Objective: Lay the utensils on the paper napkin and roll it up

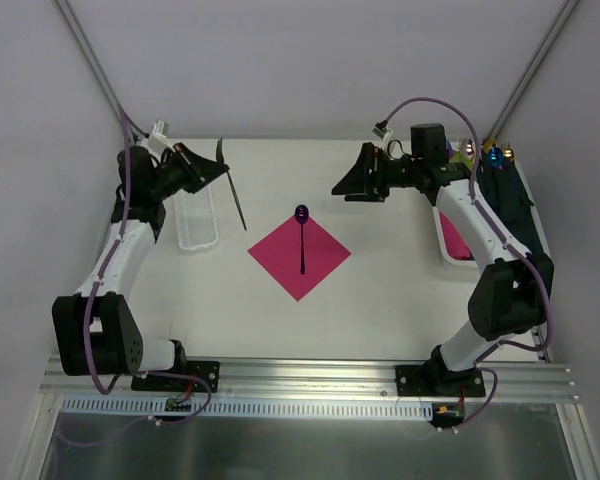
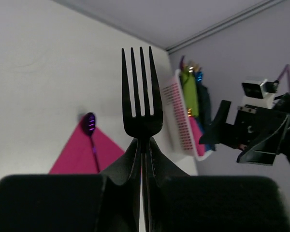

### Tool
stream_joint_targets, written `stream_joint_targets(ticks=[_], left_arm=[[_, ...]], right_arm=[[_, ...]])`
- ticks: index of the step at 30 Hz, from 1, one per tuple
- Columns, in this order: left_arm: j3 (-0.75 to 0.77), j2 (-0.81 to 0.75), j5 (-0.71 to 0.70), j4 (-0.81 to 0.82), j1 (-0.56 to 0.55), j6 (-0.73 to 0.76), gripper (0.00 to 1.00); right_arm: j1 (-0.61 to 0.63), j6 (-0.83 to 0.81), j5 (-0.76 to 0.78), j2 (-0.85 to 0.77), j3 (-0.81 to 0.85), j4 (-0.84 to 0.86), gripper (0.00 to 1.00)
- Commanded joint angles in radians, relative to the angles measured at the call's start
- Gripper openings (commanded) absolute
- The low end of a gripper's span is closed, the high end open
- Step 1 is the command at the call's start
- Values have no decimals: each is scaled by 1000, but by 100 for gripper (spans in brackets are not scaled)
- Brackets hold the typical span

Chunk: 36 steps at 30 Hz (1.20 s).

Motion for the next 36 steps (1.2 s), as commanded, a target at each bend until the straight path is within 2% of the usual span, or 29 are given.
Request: stream_joint_targets(ticks=[1, 2, 7, 12, 16, 20, 27, 36], left_arm=[[-202, -69, 77, 615, -51, -434, 0], [-232, -73, 58, 731, -57, -467, 0], [-336, -49, -70, 1011, -222, -634, 0], [-348, 41, -153, 1287, -299, -778, 0], [-336, 94, -184, 1428, -328, -854, 0], [-318, 114, -206, 1470, -348, -871, 0], [-298, 170, -241, 1541, -379, -915, 0], [-246, 200, -252, 1541, -421, -906, 0]], right_arm=[[27, 183, -115, -76, 3, 224, 94], [34, 207, -123, -77, 6, 244, 94], [117, 236, -136, -76, 15, 263, 93], [191, 268, -159, -90, -5, 301, 93], [212, 288, -178, -111, -19, 340, 91], [223, 406, -210, -133, -43, 456, 90], [245, 472, -212, -116, -89, 542, 90], [243, 474, -209, -94, -85, 545, 88]])
